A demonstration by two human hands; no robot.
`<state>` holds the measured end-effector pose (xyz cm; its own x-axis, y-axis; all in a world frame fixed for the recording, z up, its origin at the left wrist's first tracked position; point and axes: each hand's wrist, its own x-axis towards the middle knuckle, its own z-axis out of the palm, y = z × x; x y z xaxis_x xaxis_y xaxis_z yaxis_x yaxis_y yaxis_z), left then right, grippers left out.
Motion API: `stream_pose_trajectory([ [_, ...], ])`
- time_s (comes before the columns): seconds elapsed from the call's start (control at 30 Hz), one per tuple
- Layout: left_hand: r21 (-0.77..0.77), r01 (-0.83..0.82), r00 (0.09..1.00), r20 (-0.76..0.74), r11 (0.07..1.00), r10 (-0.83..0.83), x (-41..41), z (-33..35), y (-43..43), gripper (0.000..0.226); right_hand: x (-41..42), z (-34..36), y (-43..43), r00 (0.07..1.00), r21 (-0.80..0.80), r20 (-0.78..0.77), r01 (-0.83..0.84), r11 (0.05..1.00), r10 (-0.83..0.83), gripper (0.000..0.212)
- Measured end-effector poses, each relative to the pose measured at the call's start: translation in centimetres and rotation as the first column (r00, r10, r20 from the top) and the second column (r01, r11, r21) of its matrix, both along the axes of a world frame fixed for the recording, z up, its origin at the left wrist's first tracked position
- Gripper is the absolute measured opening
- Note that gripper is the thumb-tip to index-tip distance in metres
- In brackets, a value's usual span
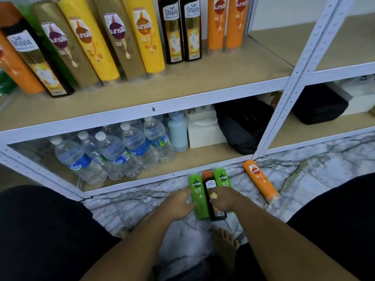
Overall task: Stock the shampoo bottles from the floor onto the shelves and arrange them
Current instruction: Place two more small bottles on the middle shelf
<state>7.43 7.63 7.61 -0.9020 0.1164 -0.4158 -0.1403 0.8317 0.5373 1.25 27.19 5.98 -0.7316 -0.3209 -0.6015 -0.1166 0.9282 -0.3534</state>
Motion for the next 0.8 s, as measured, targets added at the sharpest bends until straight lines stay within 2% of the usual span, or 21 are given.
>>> stream_pose_trajectory([
  [0.13,0.013,-0.009,1.000,-0.001,1.000,0.009,-2.2,-3.0,-1.0,0.046,-0.9,-3.4,-0.7,0.992,-0.051,-0.016,0.123,0.991,-0.124,0.051],
  [0.23,0.057,-0.023,1.000,0.021,0.998,0.022,-4.1,-5.6,-1.4,0.048,-1.7,-6.4,-1.1,0.981,-0.061,0.011,0.193,0.979,-0.193,0.043],
  [0.33,0.067,-0.038,0.996,0.079,0.997,0.032,-5.8,-11.2,-1.9,0.059,-3.2,-9.2,-1.4,0.963,-0.072,-0.016,0.268,0.961,-0.269,0.029],
  [0.4,0.091,-0.069,0.992,0.112,0.993,0.059,-6.7,-15.5,-1.9,0.051,-4.1,-10.4,-2.0,0.943,-0.085,-0.057,0.322,0.943,-0.327,0.029],
  [0.53,0.125,-0.110,0.987,0.132,0.986,0.093,-8.0,-15.2,-0.7,0.058,-5.4,-12.2,-3.0,0.915,-0.062,-0.076,0.393,0.918,-0.397,0.033],
  [0.67,0.176,-0.237,0.969,0.107,0.955,0.221,-9.4,-16.1,-0.1,0.054,-6.1,-13.1,-3.2,0.921,0.002,-0.088,0.381,0.924,-0.380,0.048],
  [0.8,0.162,-0.261,0.964,0.106,0.952,0.246,-9.5,-17.6,-0.5,0.040,-6.6,-13.3,-3.1,0.900,-0.100,-0.041,0.428,0.898,-0.433,0.049],
])
